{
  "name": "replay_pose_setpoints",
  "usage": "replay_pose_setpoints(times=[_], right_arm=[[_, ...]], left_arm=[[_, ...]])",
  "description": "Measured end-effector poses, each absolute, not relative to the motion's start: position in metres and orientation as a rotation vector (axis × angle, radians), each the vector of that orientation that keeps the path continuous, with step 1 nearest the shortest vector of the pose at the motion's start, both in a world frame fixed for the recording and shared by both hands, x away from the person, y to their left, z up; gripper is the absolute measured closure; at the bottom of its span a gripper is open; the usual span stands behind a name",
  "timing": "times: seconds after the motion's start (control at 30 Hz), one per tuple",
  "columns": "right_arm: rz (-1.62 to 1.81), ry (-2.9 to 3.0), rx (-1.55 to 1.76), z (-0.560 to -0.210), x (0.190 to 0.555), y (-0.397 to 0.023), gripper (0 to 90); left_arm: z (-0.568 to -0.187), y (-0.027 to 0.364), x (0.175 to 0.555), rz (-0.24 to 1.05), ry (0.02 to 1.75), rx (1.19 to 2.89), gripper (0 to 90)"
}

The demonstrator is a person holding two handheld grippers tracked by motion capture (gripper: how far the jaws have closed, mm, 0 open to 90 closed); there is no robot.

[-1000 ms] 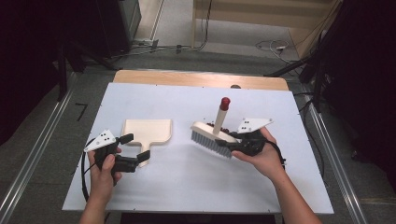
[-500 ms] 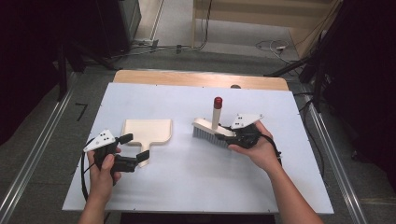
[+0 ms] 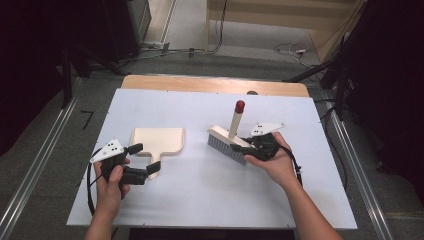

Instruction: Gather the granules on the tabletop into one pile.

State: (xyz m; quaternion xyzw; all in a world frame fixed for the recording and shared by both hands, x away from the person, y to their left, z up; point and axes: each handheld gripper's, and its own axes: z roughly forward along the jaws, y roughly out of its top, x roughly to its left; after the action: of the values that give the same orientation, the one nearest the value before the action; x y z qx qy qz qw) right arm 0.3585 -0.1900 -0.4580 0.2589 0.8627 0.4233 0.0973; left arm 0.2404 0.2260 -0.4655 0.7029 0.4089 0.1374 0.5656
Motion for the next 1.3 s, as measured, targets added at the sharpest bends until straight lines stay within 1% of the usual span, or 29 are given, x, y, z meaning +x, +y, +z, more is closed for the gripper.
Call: replay_pose_setpoints(times=[0.1,0.23,0.33,0.4,0.57,0.7,0.9,1.0,1.13,1.2,1.3], right_arm=[[1.224,2.508,0.827,-0.454,0.361,-0.196,65.3],[1.298,2.416,0.912,-0.44,0.355,-0.197,65.2],[1.397,2.321,1.064,-0.428,0.351,-0.187,65.2],[1.397,2.259,1.12,-0.424,0.35,-0.175,65.2],[1.342,2.27,1.2,-0.439,0.351,-0.141,65.2],[1.249,2.289,1.251,-0.455,0.351,-0.131,65.3],[1.163,2.225,1.284,-0.452,0.35,-0.146,65.2],[1.251,2.197,1.269,-0.441,0.347,-0.161,65.2],[1.207,2.044,1.303,-0.426,0.338,-0.188,65.2],[1.124,1.979,1.333,-0.427,0.335,-0.199,65.2],[0.976,1.929,1.364,-0.439,0.334,-0.205,65.2]], left_arm=[[-0.466,0.227,0.241,0.325,0.964,1.651,0.0],[-0.467,0.227,0.242,0.324,0.967,1.655,0.0],[-0.467,0.226,0.243,0.321,0.966,1.657,0.0],[-0.467,0.224,0.243,0.32,0.961,1.66,0.0],[-0.466,0.225,0.241,0.323,0.957,1.658,0.0],[-0.465,0.228,0.241,0.324,0.961,1.652,0.0],[-0.465,0.228,0.241,0.322,0.961,1.648,0.0],[-0.465,0.227,0.241,0.321,0.96,1.652,0.0],[-0.466,0.226,0.241,0.32,0.962,1.653,0.0],[-0.465,0.226,0.241,0.319,0.963,1.656,0.0],[-0.465,0.225,0.242,0.32,0.96,1.655,0.0]])
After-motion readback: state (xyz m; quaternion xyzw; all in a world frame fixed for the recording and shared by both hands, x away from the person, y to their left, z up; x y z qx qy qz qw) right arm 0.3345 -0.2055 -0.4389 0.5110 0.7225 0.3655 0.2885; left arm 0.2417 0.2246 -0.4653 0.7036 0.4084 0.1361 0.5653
